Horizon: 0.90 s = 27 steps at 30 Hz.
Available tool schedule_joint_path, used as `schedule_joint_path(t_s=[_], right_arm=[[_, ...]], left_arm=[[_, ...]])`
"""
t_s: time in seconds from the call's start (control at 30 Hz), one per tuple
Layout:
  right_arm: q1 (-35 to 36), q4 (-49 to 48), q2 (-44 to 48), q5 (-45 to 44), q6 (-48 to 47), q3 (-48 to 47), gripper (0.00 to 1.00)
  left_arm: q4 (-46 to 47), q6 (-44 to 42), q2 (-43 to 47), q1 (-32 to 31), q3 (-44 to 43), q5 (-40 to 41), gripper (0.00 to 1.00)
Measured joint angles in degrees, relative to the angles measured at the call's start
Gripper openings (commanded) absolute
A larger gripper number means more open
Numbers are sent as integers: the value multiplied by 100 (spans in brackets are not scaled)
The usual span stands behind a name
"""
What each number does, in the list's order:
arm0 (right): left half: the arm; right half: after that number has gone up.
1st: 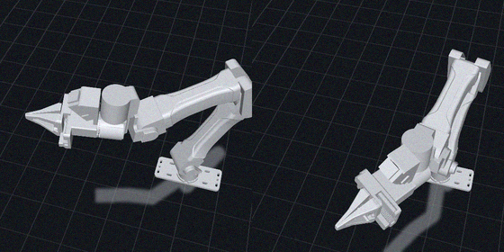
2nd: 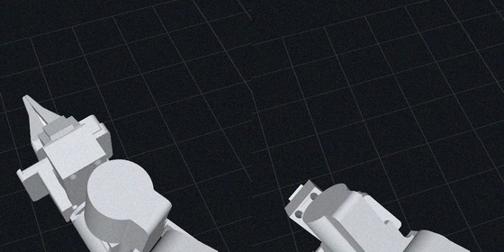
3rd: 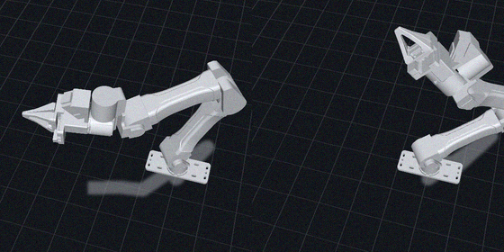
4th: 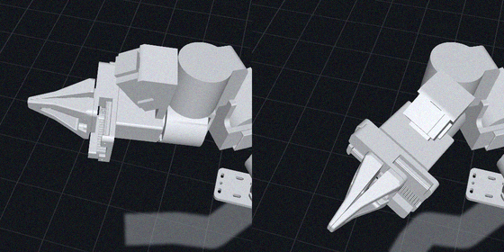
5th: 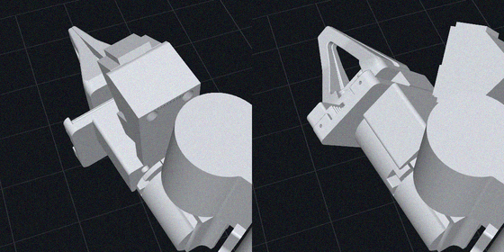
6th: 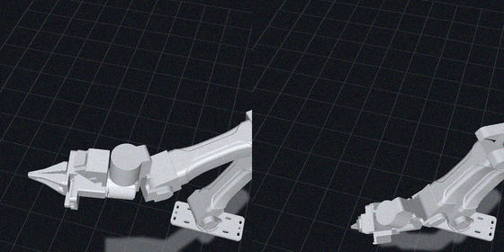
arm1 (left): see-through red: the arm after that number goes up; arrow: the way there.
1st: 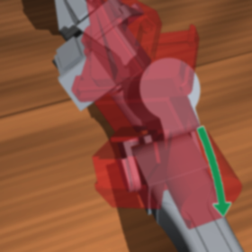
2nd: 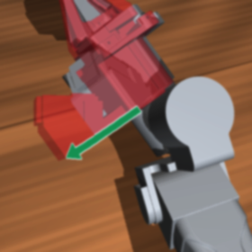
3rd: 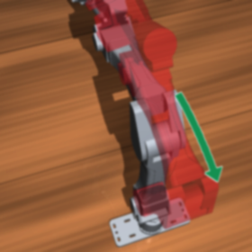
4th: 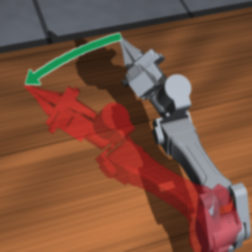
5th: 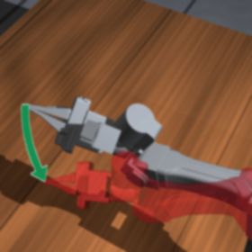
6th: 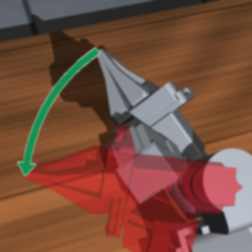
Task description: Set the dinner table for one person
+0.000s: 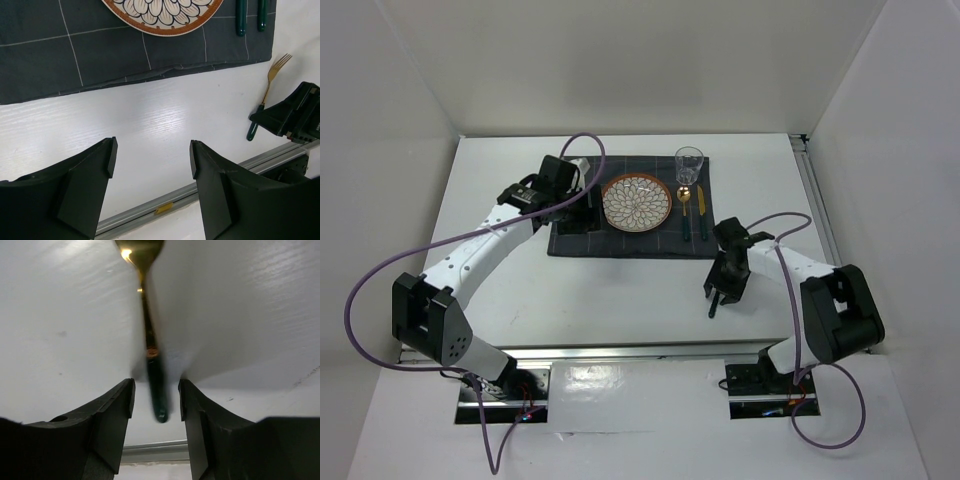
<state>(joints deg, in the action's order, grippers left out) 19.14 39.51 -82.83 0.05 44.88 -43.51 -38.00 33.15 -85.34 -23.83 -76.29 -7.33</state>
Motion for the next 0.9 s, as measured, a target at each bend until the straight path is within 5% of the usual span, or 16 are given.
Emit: schedule_joint_path(t_s=[0.1,0.27,0.43,0.6,0.9], right_arm=[[9,-11,-66,-11,87,120,44],[164,33,-109,-131,153,70,0],[739,400,-184,-608,269,-404,0],[1687,616,-592,-828,212,-2068,0],[2352,192,-3646,-442,-487,-6220,0]], left_arm=[[0,0,0,0,0,0,77],[-13,0,-2,0,-17,0,77],[-297,-11,-44,0,-509,22,77],[-573,9,-37,0,-1305,271,77],[-1040,855,988,114,-1423,1200,75]])
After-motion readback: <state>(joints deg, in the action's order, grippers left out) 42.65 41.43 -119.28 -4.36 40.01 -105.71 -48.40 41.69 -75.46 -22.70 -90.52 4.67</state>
